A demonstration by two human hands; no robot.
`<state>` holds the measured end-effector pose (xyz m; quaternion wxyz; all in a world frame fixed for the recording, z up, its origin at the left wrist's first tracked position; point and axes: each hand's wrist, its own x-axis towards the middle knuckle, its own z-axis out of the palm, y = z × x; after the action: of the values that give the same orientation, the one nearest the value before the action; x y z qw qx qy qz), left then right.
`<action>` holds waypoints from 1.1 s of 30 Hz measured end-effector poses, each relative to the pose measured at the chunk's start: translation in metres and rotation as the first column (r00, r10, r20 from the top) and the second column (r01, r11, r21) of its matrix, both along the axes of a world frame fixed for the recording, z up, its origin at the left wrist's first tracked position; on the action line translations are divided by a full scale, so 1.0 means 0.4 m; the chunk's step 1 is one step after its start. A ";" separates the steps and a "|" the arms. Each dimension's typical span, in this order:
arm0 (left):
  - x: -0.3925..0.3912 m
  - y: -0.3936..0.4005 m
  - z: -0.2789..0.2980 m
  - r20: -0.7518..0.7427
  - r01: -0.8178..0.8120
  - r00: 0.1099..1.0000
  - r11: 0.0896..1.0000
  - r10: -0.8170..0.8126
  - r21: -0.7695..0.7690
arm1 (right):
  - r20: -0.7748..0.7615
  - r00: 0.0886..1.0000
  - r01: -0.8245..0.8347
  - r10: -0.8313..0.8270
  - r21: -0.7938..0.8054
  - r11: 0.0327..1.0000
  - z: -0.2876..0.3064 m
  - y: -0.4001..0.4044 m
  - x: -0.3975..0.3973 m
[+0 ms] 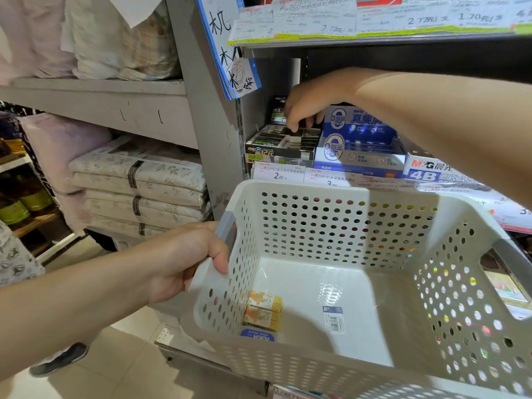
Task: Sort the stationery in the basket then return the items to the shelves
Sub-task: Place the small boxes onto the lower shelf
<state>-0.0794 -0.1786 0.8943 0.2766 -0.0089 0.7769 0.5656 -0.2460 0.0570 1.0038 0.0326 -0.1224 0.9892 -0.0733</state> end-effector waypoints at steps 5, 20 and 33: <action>0.001 0.002 -0.001 0.007 -0.003 1.000 1.000 0.003 0.018 | 0.113 0.993 0.026 -0.027 0.010 1.000 -0.023 -0.002 -0.022; 0.007 0.005 0.002 0.006 -0.034 0.999 0.999 0.034 0.015 | 0.187 0.976 0.115 -0.116 0.017 0.993 -0.029 -0.029 -0.050; 0.010 0.007 0.001 0.013 -0.056 0.998 0.998 0.055 0.004 | 0.048 0.950 0.312 -0.308 -0.153 0.938 -0.048 -0.070 -0.054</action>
<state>-0.0753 -0.1758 0.8945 0.2657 -0.0334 0.7733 0.5748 -0.2678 0.0288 0.9847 0.0225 0.0336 0.9867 -0.1574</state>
